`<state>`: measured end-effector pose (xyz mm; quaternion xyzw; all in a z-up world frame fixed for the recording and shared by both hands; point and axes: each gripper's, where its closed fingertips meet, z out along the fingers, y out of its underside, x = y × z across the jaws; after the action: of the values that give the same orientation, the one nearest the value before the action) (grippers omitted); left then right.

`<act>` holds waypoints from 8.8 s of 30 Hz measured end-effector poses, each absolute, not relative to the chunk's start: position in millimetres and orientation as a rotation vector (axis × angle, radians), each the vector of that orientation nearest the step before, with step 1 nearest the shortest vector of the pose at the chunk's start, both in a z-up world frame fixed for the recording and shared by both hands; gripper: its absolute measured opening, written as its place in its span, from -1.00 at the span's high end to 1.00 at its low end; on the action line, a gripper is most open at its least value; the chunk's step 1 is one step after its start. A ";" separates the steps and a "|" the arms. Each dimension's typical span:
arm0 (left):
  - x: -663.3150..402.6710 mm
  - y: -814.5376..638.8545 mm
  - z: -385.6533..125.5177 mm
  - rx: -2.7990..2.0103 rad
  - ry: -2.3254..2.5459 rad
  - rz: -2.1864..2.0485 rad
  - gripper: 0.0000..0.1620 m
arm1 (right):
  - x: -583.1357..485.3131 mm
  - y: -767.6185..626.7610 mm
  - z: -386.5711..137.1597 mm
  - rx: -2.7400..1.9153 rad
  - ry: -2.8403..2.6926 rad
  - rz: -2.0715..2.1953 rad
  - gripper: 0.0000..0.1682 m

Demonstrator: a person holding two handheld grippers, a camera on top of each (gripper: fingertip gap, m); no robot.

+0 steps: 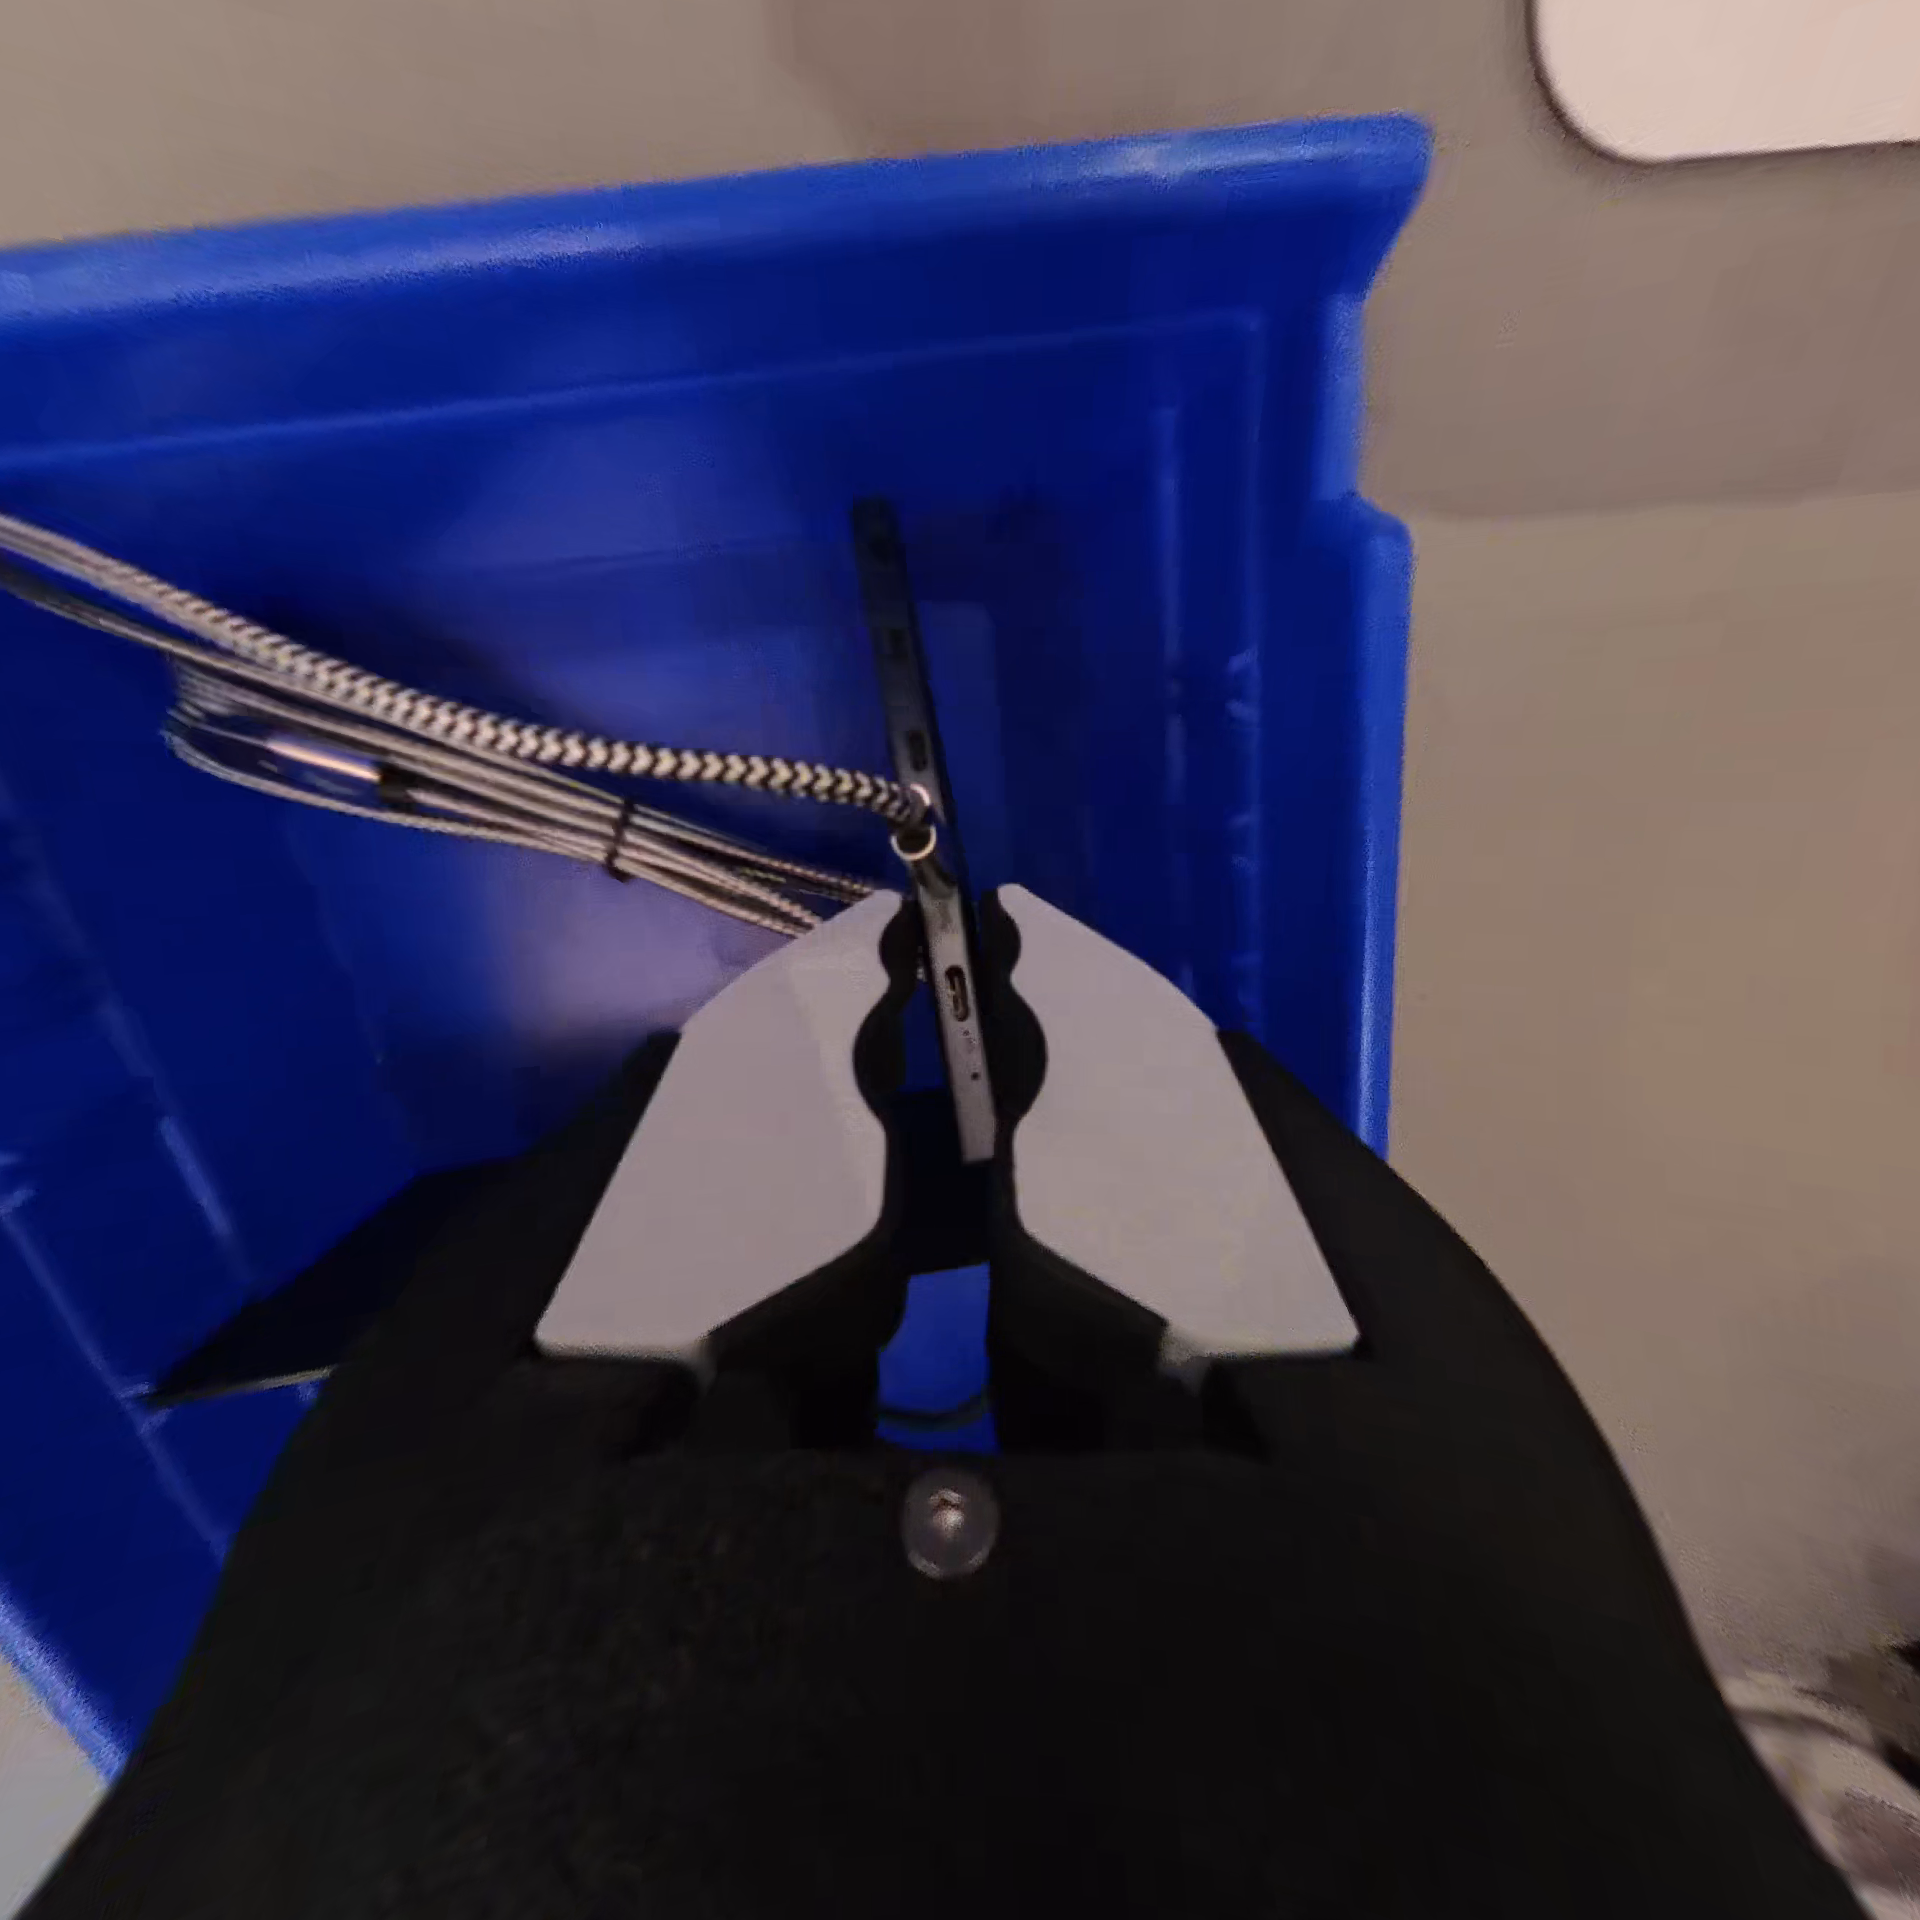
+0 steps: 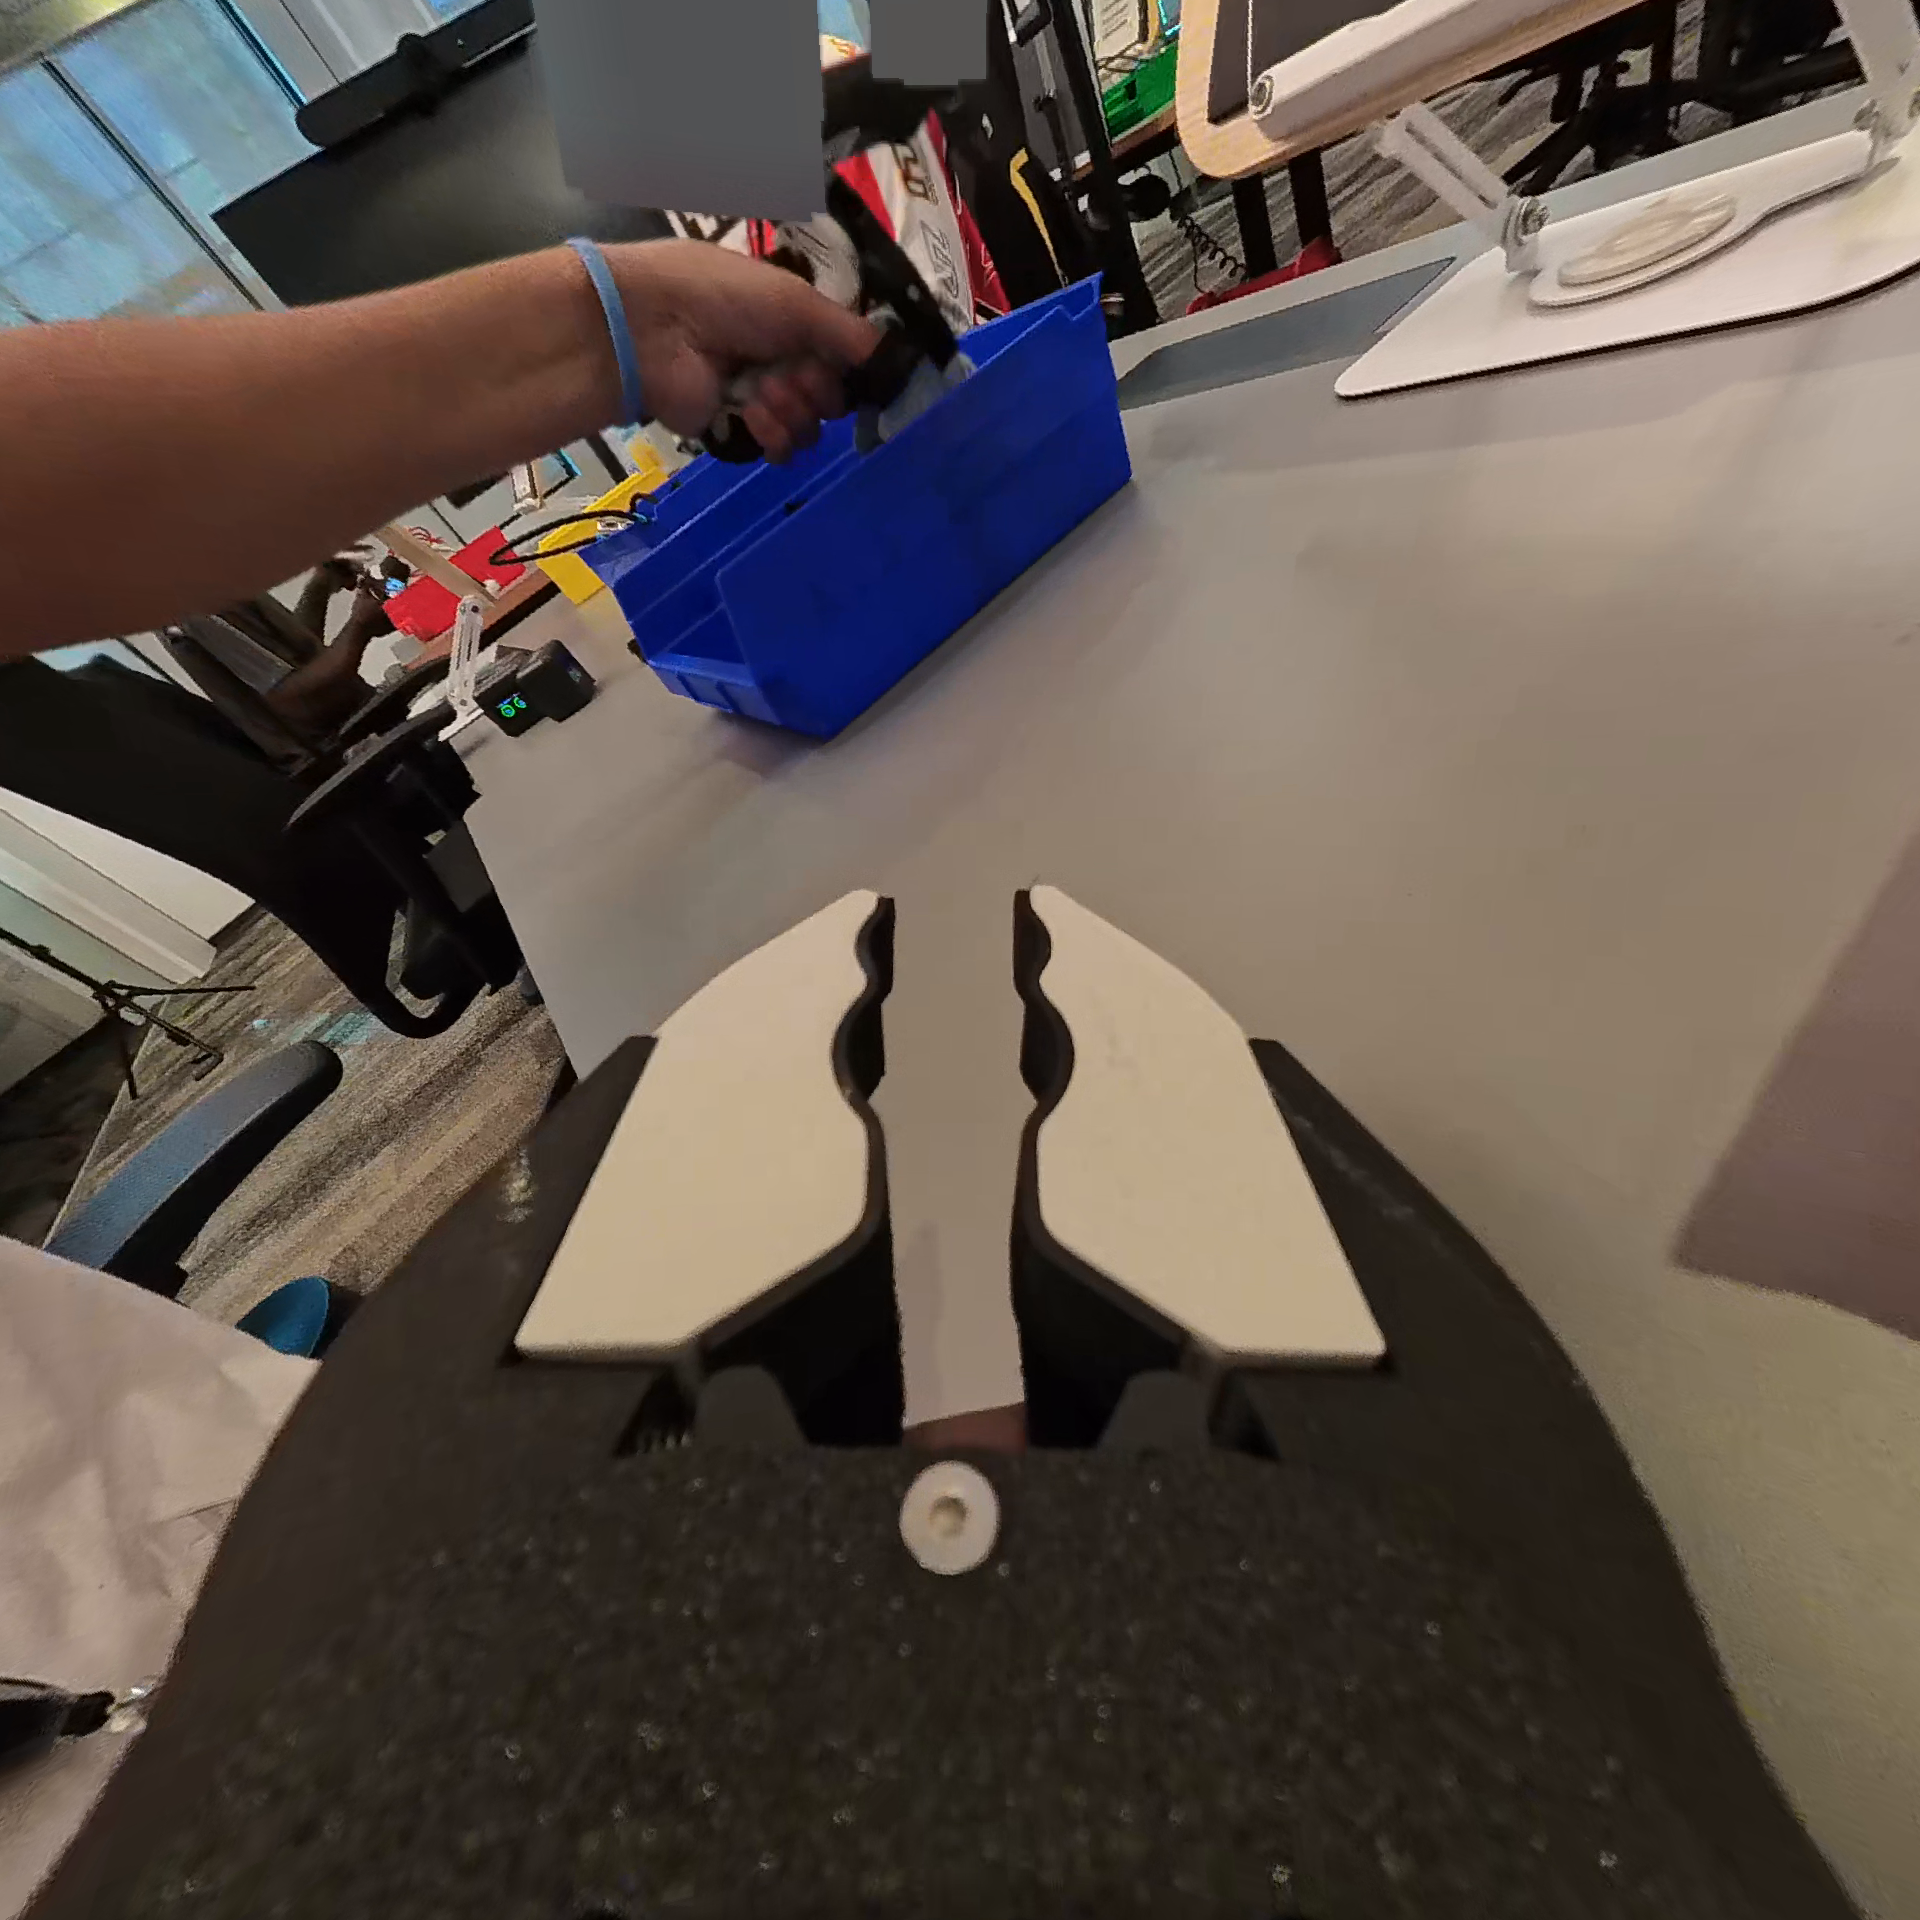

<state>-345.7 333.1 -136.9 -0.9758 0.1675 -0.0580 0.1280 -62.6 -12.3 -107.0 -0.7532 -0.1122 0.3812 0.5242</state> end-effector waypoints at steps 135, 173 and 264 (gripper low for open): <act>-141.3 69.7 -117.8 -1.222 1.530 0.273 0.86 | -135.7 54.1 -109.9 -1.937 -0.541 0.669 0.87; -140.8 -3.1 -72.2 -1.876 1.057 -2.276 0.50 | -145.1 9.4 -62.8 -1.330 -1.047 0.462 0.88; -148.0 1.6 -109.0 -2.033 1.229 -1.683 0.88 | -39.3 66.1 11.1 -1.506 -0.419 0.730 0.88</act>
<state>-148.0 1.6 -109.0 -0.6936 0.4195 -0.5743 0.1150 -39.3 66.1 11.1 -0.6631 -0.1845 0.3215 0.6503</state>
